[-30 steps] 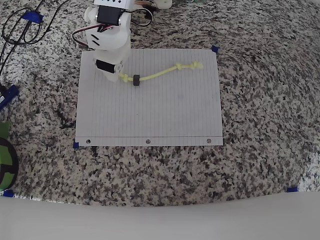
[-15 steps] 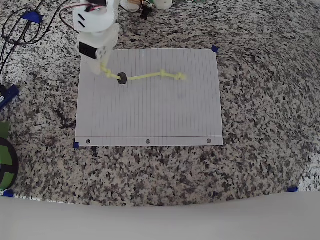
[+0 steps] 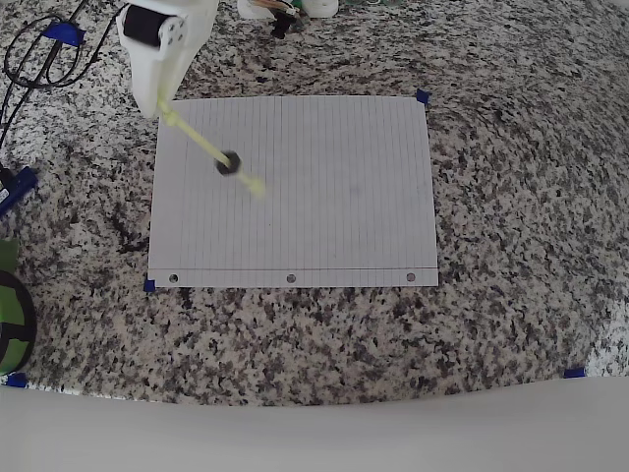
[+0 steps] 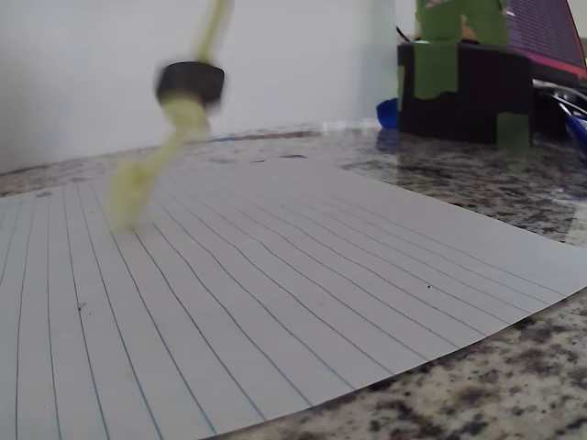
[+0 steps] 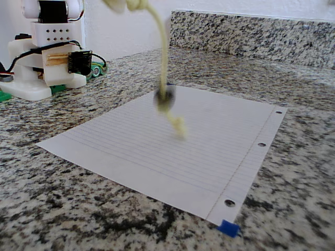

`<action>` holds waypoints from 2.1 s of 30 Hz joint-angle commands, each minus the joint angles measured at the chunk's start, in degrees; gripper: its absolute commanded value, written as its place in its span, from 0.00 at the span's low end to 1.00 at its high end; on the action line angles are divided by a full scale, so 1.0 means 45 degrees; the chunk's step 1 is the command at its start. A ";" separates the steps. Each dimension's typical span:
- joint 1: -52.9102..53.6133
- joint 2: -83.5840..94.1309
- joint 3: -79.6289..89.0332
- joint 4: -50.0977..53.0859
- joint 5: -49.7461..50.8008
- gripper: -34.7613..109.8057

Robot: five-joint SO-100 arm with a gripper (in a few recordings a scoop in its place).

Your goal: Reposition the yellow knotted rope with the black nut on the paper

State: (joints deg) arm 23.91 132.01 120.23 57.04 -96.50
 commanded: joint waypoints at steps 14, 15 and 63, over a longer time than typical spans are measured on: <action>0.2129 0.0527 -0.0469 -0.0293 0.0215 0.24; 0.2344 0.0508 -0.0469 -0.0449 0.0176 0.24; -1.0508 -0.1211 0.5547 -0.2930 0.6250 0.69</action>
State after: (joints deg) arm -22.59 126.56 145.46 43.15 -69.17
